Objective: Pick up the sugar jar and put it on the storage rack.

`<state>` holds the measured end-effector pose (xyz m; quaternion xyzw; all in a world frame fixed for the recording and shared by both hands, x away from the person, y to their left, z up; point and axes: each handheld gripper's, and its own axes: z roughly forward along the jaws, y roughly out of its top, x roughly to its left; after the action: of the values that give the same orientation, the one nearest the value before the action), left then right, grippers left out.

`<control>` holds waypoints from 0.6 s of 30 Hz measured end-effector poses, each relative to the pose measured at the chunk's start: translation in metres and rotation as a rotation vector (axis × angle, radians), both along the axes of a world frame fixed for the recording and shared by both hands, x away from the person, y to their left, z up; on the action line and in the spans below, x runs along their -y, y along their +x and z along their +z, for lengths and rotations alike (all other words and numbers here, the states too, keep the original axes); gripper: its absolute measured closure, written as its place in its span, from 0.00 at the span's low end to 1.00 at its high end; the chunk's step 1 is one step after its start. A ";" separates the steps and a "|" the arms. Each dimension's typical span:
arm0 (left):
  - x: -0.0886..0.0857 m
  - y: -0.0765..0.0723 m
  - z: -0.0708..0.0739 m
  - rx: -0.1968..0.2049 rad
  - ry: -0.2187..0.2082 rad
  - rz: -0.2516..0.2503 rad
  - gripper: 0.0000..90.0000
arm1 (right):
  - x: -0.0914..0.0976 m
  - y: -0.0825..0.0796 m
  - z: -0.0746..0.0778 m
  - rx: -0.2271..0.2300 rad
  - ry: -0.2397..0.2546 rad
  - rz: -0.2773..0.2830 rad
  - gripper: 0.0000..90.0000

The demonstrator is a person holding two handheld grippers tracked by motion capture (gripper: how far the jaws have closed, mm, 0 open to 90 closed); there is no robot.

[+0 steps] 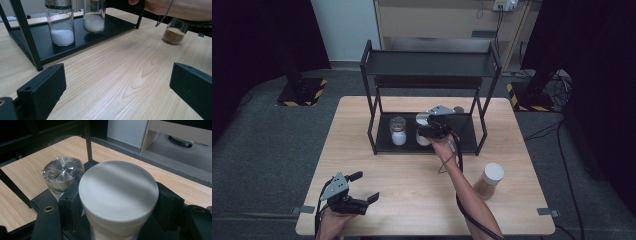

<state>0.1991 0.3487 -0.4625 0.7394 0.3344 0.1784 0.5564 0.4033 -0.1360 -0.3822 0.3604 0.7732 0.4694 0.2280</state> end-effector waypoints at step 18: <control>0.000 -0.001 0.000 0.004 -0.001 -0.002 0.00 | 0.004 0.001 -0.014 -0.003 0.028 -0.016 0.38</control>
<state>0.1983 0.3486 -0.4626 0.7391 0.3326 0.1794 0.5576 0.4043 -0.1400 -0.3958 0.3705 0.7640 0.4776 0.2257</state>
